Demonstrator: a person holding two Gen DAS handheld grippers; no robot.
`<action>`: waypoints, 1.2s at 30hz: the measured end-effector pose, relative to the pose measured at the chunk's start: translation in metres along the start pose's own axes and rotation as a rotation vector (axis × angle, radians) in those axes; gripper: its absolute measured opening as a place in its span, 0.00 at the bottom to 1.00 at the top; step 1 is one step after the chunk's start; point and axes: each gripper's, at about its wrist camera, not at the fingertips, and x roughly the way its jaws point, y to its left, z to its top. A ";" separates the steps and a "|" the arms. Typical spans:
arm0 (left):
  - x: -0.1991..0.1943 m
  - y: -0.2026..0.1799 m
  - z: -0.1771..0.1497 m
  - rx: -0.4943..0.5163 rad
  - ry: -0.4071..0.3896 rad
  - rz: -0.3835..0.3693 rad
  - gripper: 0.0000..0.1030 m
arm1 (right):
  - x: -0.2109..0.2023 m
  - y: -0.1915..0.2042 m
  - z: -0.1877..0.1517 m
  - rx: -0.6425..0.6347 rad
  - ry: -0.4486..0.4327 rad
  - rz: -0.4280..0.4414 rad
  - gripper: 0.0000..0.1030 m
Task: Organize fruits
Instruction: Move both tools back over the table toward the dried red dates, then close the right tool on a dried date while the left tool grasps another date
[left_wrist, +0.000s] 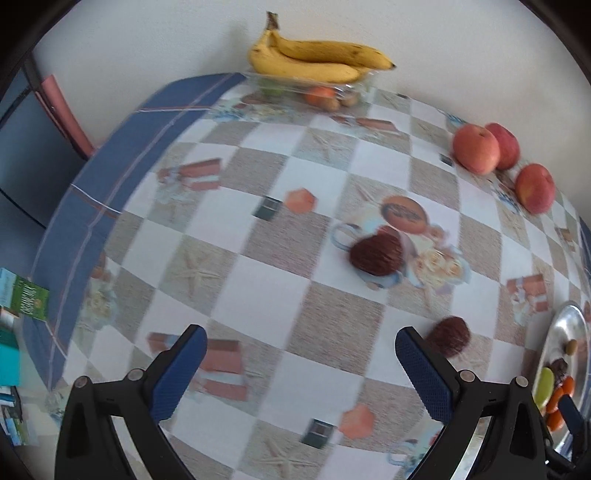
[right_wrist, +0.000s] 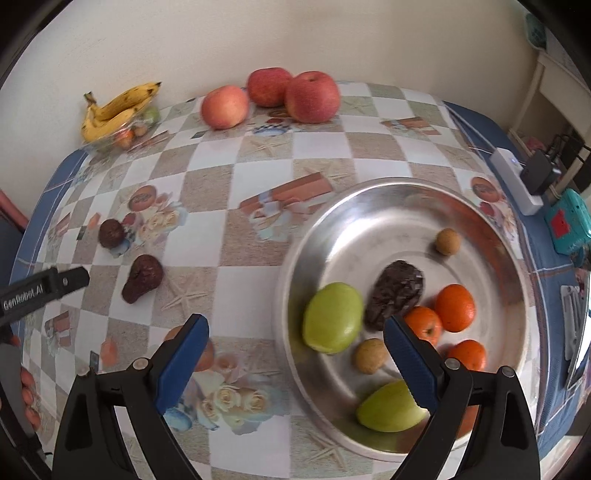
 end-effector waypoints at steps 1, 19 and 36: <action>-0.001 0.006 0.002 -0.001 -0.009 0.017 1.00 | 0.001 0.005 -0.001 -0.014 0.003 0.003 0.93; 0.023 0.061 0.016 -0.097 0.029 0.030 1.00 | 0.012 0.097 0.001 -0.225 -0.006 0.039 0.93; 0.060 0.055 0.016 -0.093 0.107 0.016 1.00 | 0.042 0.124 0.008 -0.232 0.019 0.093 0.93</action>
